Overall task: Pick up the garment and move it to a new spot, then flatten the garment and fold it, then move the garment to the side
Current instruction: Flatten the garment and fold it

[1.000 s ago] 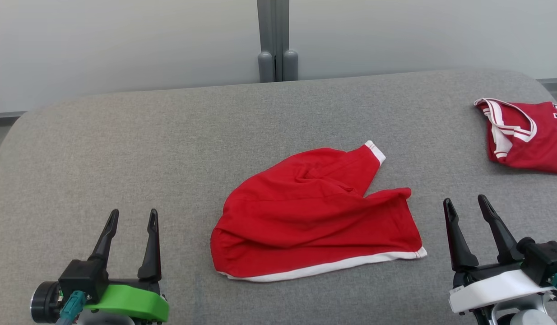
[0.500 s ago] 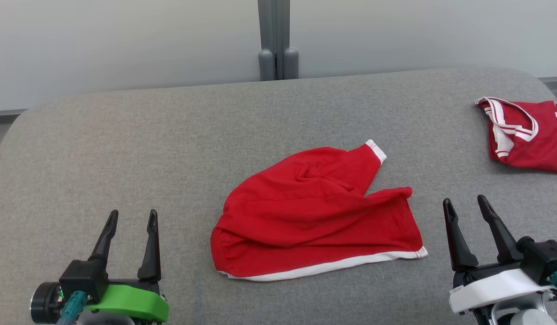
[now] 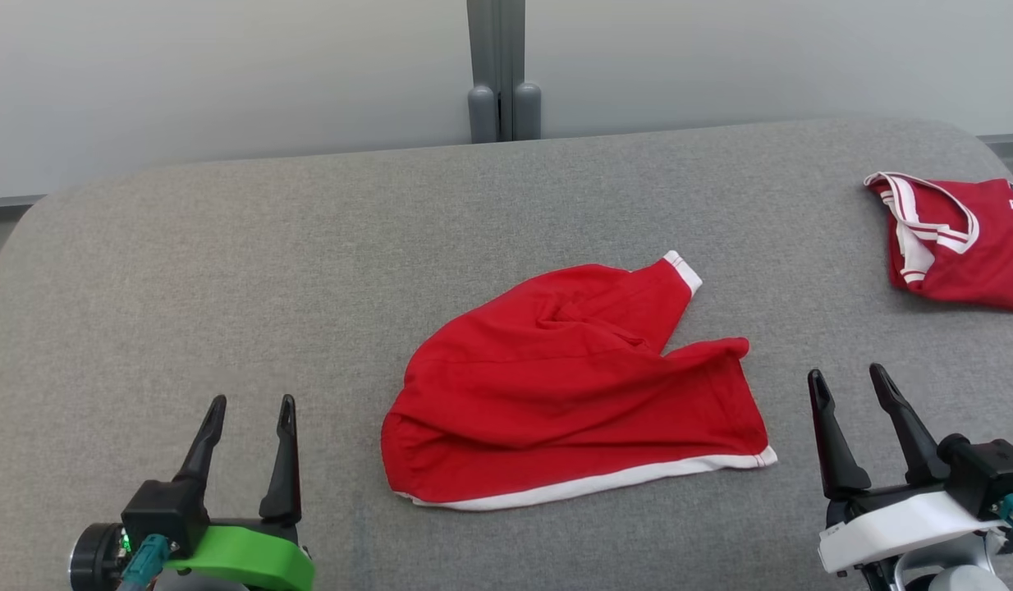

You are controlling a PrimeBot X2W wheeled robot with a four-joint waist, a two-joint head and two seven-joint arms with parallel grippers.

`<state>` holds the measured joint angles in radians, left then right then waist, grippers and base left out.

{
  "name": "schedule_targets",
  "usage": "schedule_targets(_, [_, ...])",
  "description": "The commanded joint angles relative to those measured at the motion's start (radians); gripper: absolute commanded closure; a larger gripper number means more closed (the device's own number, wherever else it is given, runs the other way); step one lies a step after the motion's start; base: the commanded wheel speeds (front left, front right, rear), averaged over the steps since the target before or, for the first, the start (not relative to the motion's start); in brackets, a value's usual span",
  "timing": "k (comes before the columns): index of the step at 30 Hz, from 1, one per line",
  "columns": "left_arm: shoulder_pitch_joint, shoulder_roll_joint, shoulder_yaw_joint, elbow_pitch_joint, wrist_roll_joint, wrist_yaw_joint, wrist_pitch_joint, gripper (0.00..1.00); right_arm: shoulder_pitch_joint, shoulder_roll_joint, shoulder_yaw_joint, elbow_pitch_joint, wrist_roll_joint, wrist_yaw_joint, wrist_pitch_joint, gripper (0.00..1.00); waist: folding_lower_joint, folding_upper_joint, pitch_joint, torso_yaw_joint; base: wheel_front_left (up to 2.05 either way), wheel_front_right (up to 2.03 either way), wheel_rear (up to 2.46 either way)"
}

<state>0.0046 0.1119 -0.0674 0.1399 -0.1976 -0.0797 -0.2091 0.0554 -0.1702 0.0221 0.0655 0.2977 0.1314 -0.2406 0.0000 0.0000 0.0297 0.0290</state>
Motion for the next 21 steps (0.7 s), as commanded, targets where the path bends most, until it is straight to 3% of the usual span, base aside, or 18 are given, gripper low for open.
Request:
schedule_targets(1, [0.010,0.004,-0.006,0.019,-0.011,-0.005,-0.006,0.00,-0.014,-0.004,0.002,0.016,0.006,-0.002,-0.004,0.00,0.0000,0.0000,0.003,-0.001,0.00,0.00,0.00])
schedule_targets(10, [-0.043,-0.001,-0.122,0.192,0.001,-0.038,-0.021,0.00,-0.055,-0.028,0.005,0.145,0.031,-0.002,-0.017,0.00,0.0000,0.0000,0.037,0.002,0.00,0.00,0.00])
schedule_targets(21, [-0.159,-0.015,-0.264,0.443,-0.028,-0.051,-0.049,0.00,-0.150,-0.033,0.084,0.363,0.060,-0.002,-0.024,0.00,0.0000,0.0000,0.094,0.005,0.00,0.00,0.00])
